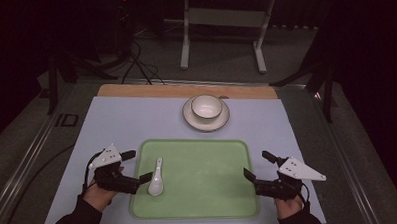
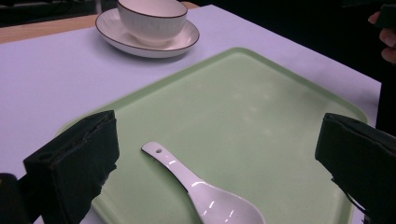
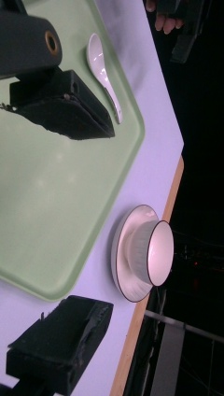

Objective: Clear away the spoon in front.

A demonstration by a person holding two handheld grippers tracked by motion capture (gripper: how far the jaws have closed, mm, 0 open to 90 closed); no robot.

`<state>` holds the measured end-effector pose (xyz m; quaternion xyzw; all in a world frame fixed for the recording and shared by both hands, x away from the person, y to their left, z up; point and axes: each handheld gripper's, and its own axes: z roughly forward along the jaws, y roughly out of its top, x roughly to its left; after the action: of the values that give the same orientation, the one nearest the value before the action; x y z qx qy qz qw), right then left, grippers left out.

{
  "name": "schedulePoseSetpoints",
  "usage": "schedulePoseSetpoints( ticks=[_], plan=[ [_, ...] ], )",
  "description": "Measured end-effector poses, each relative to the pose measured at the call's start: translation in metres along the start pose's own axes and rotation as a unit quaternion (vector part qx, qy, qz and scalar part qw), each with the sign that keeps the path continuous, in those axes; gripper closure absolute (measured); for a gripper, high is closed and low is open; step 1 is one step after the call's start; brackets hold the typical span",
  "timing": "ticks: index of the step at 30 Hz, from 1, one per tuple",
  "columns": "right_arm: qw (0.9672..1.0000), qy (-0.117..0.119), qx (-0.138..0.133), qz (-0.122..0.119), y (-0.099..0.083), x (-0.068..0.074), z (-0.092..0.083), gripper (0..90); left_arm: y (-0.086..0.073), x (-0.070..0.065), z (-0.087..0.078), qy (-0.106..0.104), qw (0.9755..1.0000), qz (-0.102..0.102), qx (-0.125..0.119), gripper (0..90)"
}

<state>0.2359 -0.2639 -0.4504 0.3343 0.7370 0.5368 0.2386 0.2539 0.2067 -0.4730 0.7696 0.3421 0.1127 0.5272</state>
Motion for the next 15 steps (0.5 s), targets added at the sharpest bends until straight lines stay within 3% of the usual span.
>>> schedulePoseSetpoints(
  ticks=[6, 15],
  plan=[
    [1.0, 0.002, 0.001, 0.0, 0.0, 0.0, 0.001, 13.6, -0.009, -0.001, 0.004, -0.007, 0.9999, 0.0, 0.014, 0.0],
    [1.0, 0.0, 0.004, -0.003, -0.001, 0.0, 0.001, 13.5, -0.017, 0.003, 0.006, -0.007, 0.9999, 0.0, 0.007, 0.0]
  ],
)
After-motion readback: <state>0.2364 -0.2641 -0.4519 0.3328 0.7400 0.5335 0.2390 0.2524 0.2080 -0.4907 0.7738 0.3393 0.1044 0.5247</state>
